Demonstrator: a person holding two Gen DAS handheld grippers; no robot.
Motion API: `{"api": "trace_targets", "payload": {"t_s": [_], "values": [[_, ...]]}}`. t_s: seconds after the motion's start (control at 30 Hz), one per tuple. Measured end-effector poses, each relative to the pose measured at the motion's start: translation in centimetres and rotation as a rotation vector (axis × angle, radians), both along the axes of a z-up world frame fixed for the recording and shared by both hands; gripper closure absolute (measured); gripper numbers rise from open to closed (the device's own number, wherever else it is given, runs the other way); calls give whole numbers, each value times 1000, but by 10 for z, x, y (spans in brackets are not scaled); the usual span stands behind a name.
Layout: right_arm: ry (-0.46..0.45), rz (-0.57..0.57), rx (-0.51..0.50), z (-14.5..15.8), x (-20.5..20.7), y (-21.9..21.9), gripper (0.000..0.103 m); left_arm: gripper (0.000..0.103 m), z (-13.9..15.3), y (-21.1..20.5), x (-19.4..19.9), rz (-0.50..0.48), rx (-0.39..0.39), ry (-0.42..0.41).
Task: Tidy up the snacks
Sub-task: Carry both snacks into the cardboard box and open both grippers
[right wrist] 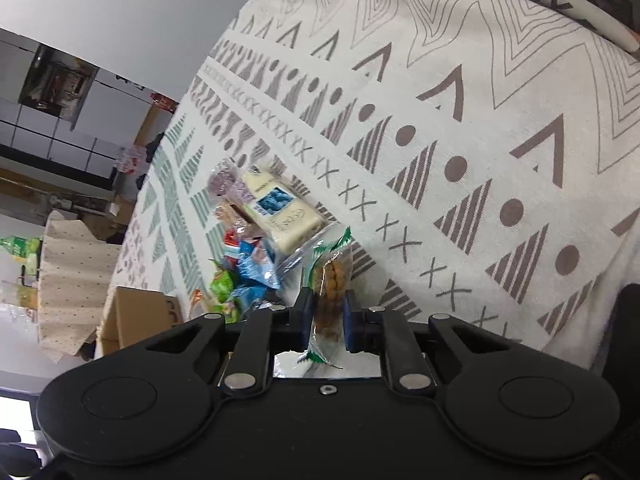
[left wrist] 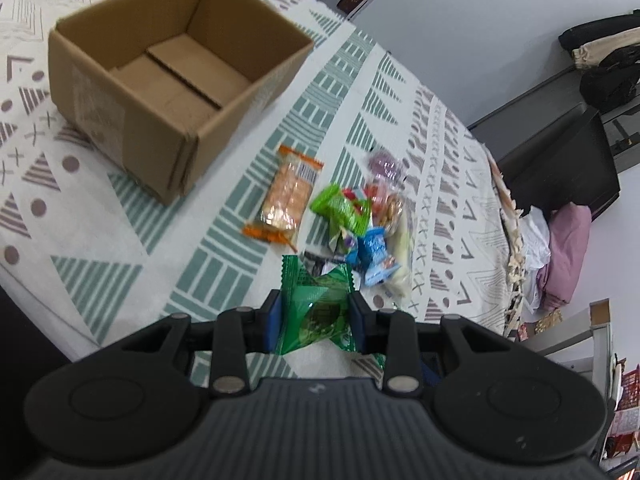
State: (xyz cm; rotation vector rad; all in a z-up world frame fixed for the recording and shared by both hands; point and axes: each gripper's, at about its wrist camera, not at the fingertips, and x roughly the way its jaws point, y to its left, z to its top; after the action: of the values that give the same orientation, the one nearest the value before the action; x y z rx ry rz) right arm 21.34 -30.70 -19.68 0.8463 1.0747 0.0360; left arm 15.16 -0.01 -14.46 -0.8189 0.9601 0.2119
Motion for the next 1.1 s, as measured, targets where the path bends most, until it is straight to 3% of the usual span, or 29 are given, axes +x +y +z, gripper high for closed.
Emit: {"api": "trace_targets", "payload": {"t_s": [0.33,0.53,0.9,1.1], "values": [[-37,15,9,24,-14,13,92,69,23,24,-5,4,11,-45],[-55,33,82,42,-15,32,92,69,37,40,-4,1,33,-81],[-140,105,117,89,-7,87,92,69,58,86,-2,37,44,-128],[-156,146,122,98,0,120,92,69,61,115,0,67,43,-131]]}}
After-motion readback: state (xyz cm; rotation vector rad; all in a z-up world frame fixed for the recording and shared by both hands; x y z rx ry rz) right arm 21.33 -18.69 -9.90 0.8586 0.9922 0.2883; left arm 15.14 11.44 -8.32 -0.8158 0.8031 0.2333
